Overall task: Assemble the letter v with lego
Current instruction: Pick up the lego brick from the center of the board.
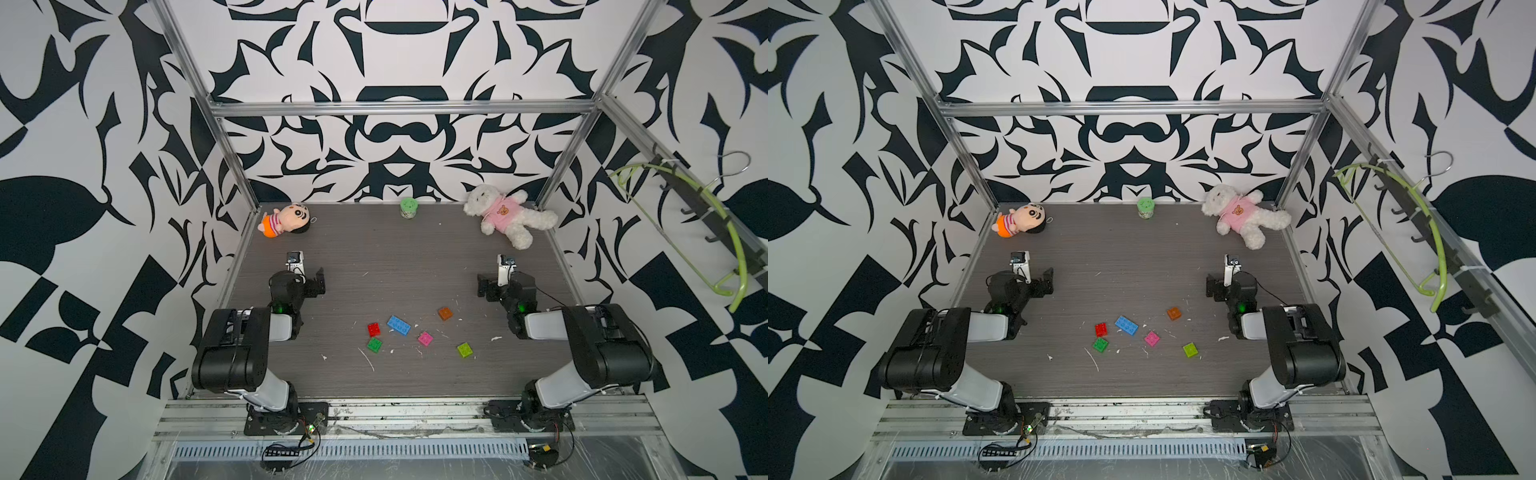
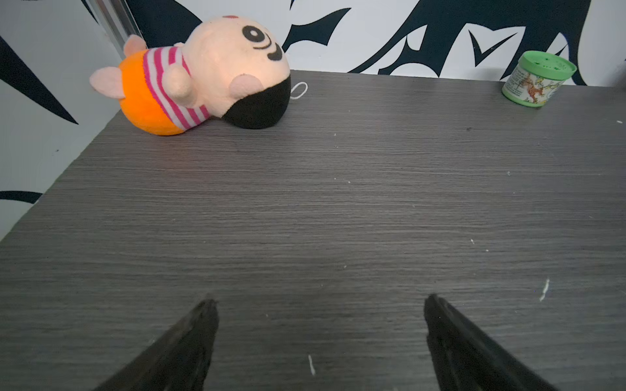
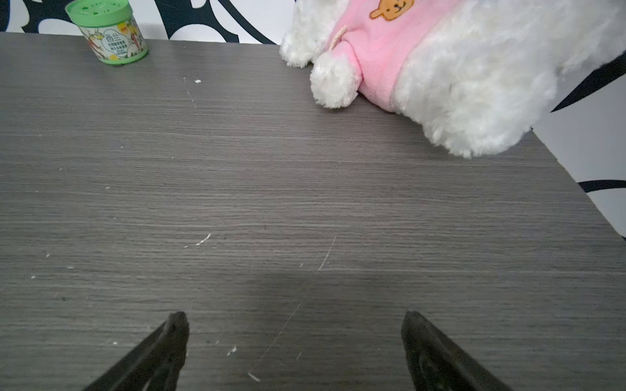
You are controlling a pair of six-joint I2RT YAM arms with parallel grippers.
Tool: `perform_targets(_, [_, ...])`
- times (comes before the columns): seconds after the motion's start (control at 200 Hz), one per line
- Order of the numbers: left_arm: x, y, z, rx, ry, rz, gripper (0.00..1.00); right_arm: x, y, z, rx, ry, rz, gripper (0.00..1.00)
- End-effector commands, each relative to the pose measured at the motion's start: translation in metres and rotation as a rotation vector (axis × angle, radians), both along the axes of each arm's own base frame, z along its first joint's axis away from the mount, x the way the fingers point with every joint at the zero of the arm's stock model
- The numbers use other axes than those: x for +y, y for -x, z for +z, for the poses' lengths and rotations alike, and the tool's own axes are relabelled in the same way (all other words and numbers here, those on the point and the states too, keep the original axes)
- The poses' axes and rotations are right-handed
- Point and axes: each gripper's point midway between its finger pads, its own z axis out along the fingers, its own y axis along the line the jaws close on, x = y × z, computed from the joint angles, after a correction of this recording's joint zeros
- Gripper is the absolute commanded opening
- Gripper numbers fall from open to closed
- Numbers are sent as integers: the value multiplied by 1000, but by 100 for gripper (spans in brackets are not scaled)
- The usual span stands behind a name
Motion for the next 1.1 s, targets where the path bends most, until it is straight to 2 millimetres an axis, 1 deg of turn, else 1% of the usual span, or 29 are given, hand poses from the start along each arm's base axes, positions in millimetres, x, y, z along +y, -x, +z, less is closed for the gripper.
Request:
perform_targets(0.0, [0, 0, 3, -4, 5, -2, 99, -1, -8, 17, -62, -16, -6, 100])
perform_targets(0.135, [0, 0, 3, -3, 5, -2, 99, -1, -8, 19, -73, -17, -7, 100])
perform_targets(0.155, [0, 0, 3, -3, 5, -2, 99, -4, -10, 25, -93, -8, -26, 100])
perform_targets(0.19, [0, -1, 3, -4, 5, -2, 99, -6, -10, 30, -55, -3, -42, 100])
perform_targets(0.205, [0, -1, 3, -3, 5, -2, 99, -7, -12, 40, -48, -11, -47, 100])
perform_targets(0.225, [0, 0, 3, -3, 5, -2, 99, -13, -12, 45, -6, -5, -87, 100])
perform_targets(0.27, [0, 0, 3, -3, 5, -2, 99, -15, -16, 61, 22, 11, -98, 100])
perform_targets(0.33, [0, 0, 3, -4, 5, -2, 99, -14, -20, 80, 3, -23, -109, 100])
perform_targets(0.38, [0, 0, 3, -5, 5, -2, 99, -9, -21, 90, -7, -85, -107, 100])
perform_targets(0.4, [0, 0, 3, -5, 5, -1, 99, -1, -21, 93, -7, -123, -71, 100])
perform_targets(0.45, [5, -2, 7, -10, 2, 27, 99, 9, -20, 96, 0, -170, -30, 100])
perform_targets(0.505, [15, -4, 20, -24, 9, 94, 99, 26, -16, 96, 21, -195, 70, 100])
perform_targets(0.52, [16, -2, 21, -11, 5, 107, 99, 31, -14, 95, 30, -201, 97, 100])
perform_targets(0.575, [25, 4, 37, 3, -1, 172, 99, 44, -7, 95, 72, -242, 158, 100])
perform_targets(0.615, [30, 8, 51, 25, 32, 217, 99, 62, 0, 96, 121, -268, 223, 100])
perform_targets(0.625, [31, 10, 50, 46, 50, 236, 99, 66, 2, 96, 133, -269, 236, 100])
perform_targets(0.635, [33, 12, 59, 42, 75, 257, 99, 71, 4, 96, 141, -267, 248, 100])
perform_targets(0.645, [36, 14, 64, 49, 96, 280, 99, 76, 7, 95, 151, -262, 262, 100])
perform_targets(0.67, [39, 20, 68, 84, 169, 340, 99, 90, 13, 95, 172, -240, 295, 100])
perform_targets(0.72, [38, 29, 77, 151, 274, 395, 99, 120, 27, 93, 218, -163, 373, 100])
perform_targets(0.765, [28, 32, 81, 204, 355, 377, 99, 146, 41, 88, 260, -86, 439, 99])
perform_targets(0.825, [-1, 31, 84, 262, 437, 231, 99, 177, 61, 79, 331, -23, 534, 95])
perform_targets(0.85, [-9, 31, 83, 283, 469, 204, 99, 186, 68, 75, 362, -8, 563, 94])
perform_targets(0.89, [-19, 34, 79, 323, 522, 180, 99, 206, 85, 69, 409, 26, 641, 90])
perform_targets(0.915, [-26, 35, 76, 340, 552, 157, 99, 214, 93, 66, 423, 51, 667, 89])
perform_targets(0.99, [-44, 41, 67, 397, 605, 102, 99, 235, 116, 56, 465, 108, 751, 88])
perform_targets(1.045, [-52, 45, 60, 430, 634, 108, 99, 242, 124, 50, 498, 138, 764, 87])
perform_targets(1.095, [-65, 48, 53, 463, 645, 91, 99, 246, 130, 44, 534, 169, 786, 86])
